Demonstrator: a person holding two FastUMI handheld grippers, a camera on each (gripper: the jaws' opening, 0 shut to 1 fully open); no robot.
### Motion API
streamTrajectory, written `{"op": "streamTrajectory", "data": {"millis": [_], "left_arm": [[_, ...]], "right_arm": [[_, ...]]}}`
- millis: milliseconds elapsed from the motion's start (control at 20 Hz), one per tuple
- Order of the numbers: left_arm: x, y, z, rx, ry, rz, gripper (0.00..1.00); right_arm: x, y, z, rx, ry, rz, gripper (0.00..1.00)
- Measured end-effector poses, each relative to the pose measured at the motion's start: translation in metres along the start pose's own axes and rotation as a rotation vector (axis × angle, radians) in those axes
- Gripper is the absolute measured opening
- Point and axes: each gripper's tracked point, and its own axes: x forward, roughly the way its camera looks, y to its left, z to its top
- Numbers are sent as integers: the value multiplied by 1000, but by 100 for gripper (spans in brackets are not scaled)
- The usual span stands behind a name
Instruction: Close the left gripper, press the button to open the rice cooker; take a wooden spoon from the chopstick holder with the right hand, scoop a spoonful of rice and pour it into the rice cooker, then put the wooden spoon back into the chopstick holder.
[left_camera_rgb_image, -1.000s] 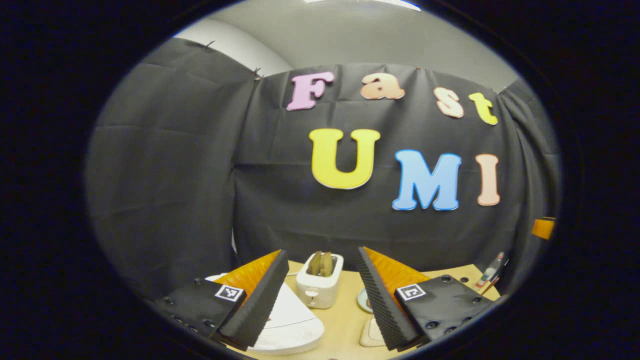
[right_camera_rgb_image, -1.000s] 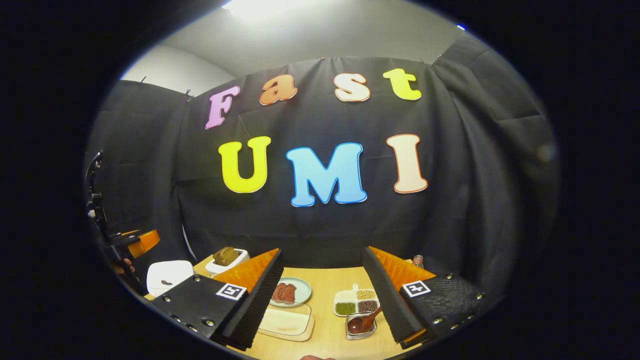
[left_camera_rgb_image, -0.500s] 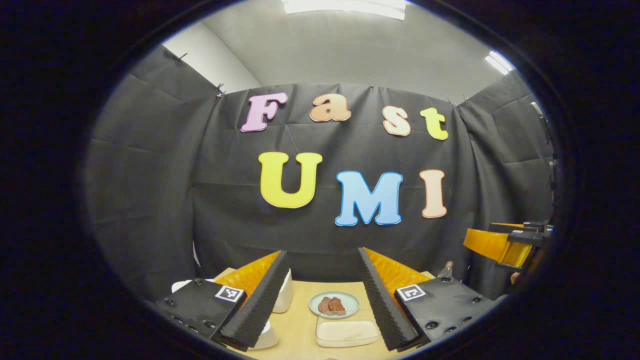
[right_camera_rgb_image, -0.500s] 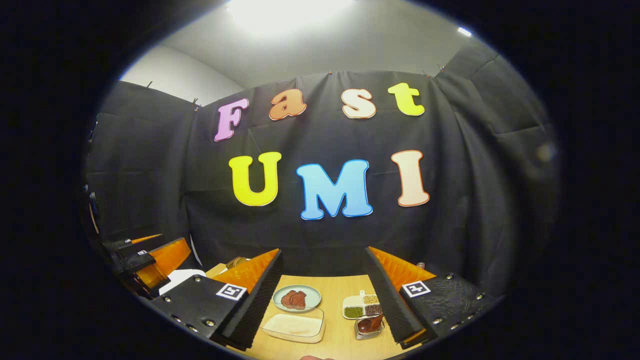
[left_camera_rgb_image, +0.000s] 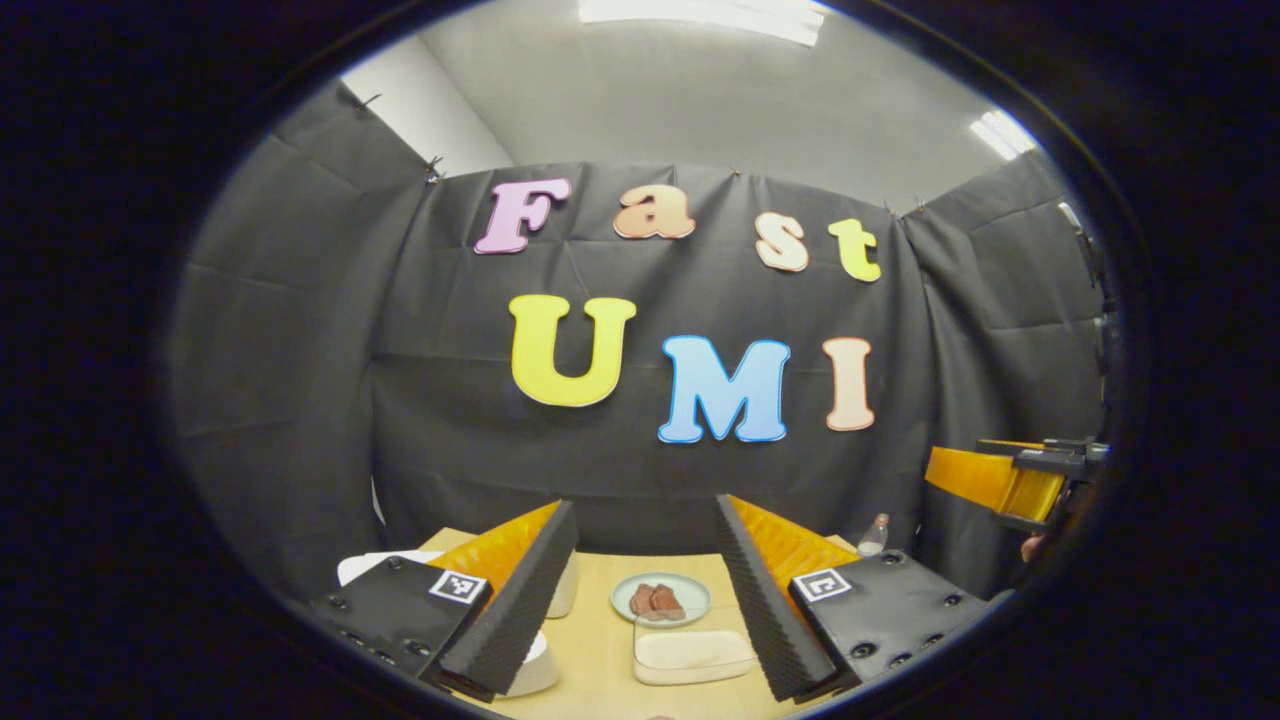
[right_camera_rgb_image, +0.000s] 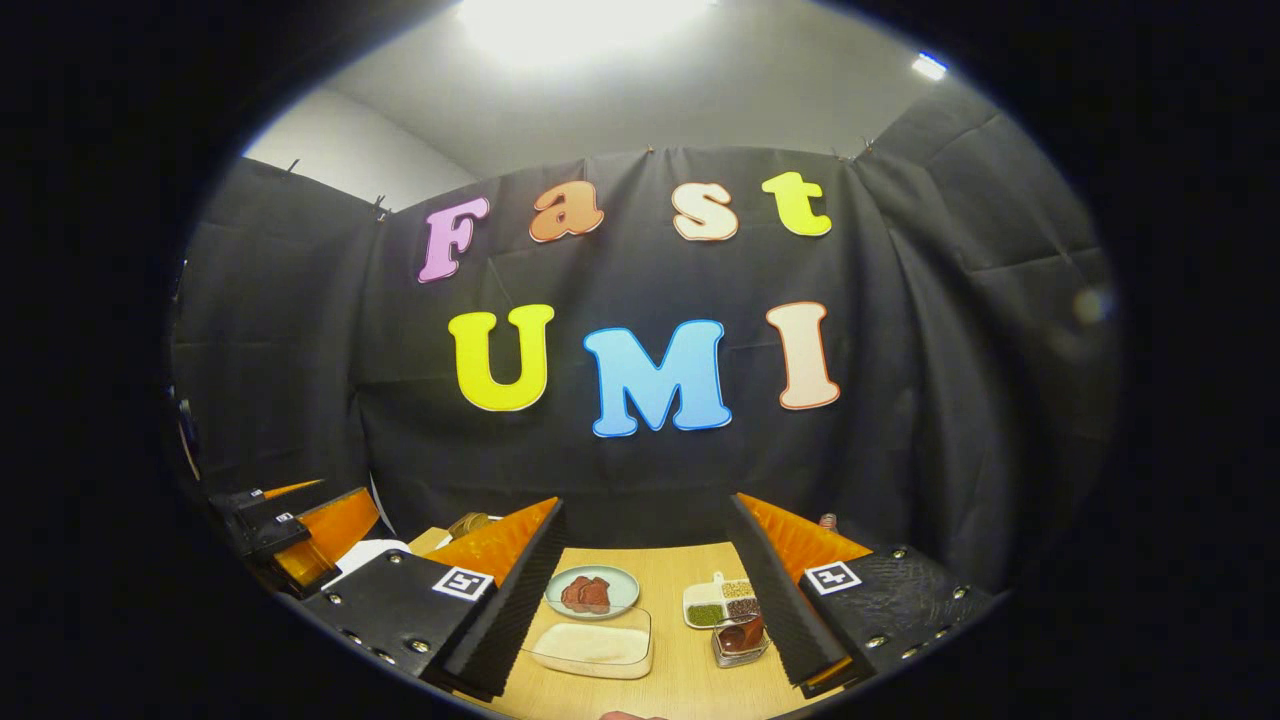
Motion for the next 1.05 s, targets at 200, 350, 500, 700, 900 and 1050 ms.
{"op": "streamTrajectory", "data": {"millis": [200,350,500,700,900,1050], "left_arm": [[-12,4,-1,10,-8,-10,96],[-17,8,-7,-3,1,-19,97],[-18,15,-12,6,9,-11,97],[-17,14,-14,42,11,17,97],[-16,-6,-13,56,5,37,96],[-14,-24,-6,58,-14,53,96]], "right_arm": [[-6,11,-12,15,23,-6,97],[-9,18,-23,29,48,-10,97],[-12,23,-28,17,54,-12,98],[-12,26,-24,-9,39,22,98],[-5,20,-20,15,30,64,98],[-2,9,-13,22,19,91,97]]}}
